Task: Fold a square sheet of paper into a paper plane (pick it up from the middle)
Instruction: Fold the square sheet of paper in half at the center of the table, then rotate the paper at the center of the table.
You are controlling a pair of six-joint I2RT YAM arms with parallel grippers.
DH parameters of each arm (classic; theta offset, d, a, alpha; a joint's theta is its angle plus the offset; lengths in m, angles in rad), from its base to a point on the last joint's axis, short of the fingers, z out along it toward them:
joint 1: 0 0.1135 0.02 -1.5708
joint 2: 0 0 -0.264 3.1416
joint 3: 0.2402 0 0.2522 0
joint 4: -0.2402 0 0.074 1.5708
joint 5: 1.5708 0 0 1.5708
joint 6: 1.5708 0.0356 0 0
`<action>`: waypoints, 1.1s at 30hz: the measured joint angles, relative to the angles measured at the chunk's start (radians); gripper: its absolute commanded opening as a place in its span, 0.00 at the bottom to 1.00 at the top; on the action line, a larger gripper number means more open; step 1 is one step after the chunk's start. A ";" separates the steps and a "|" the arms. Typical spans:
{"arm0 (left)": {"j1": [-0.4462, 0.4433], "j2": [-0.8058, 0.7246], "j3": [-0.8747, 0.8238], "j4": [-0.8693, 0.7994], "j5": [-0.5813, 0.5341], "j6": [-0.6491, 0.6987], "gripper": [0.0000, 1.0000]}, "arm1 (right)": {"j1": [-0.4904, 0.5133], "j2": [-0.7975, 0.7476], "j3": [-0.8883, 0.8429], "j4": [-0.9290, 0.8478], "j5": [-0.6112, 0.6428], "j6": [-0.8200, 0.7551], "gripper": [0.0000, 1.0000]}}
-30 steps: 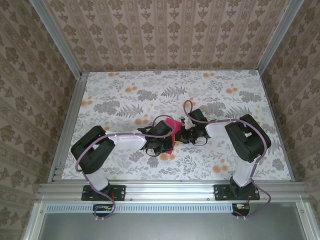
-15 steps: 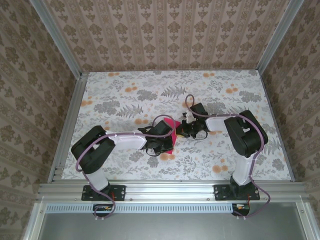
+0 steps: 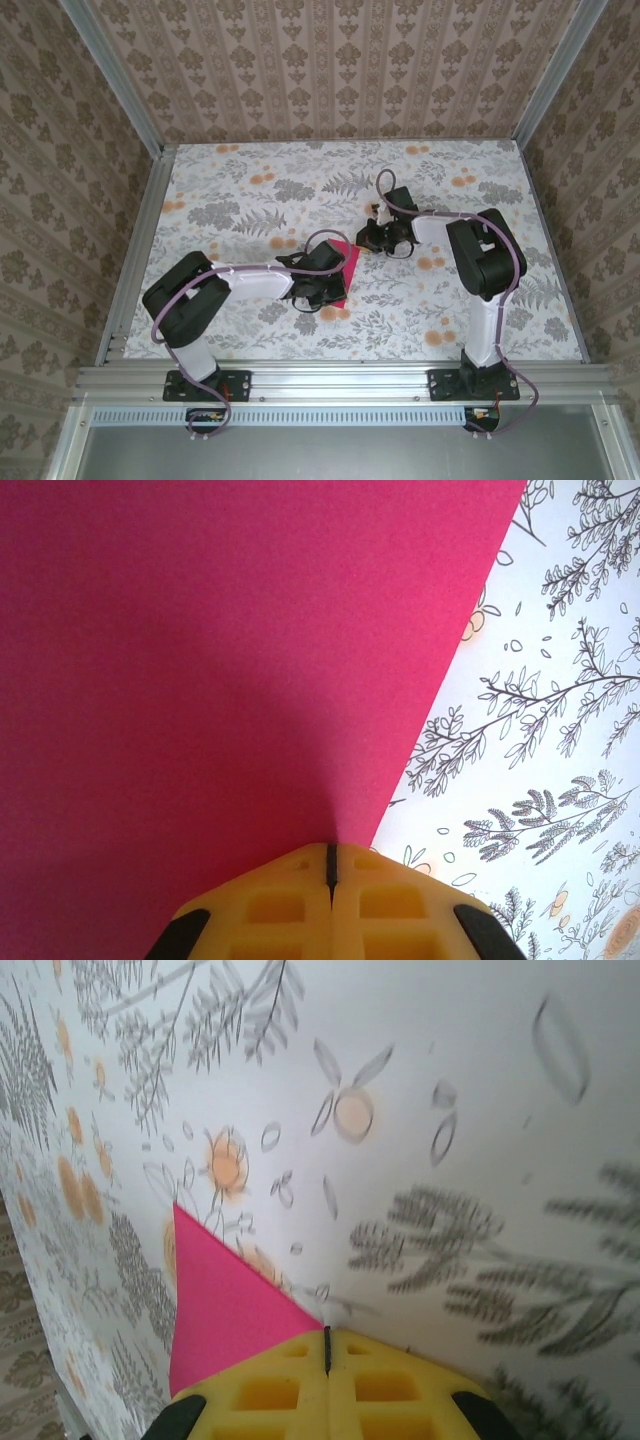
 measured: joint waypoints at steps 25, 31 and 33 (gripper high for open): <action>0.099 -0.322 -0.093 -0.163 -0.082 0.024 0.56 | 0.139 -0.331 -0.175 -0.154 0.181 -0.060 0.26; 0.148 -0.378 -0.186 -0.205 -0.085 0.007 0.65 | 0.219 -0.241 -0.132 -0.180 0.219 -0.060 0.27; 0.154 -0.387 -0.188 -0.211 -0.081 0.007 0.67 | 0.229 -0.205 -0.110 -0.187 0.228 -0.060 0.27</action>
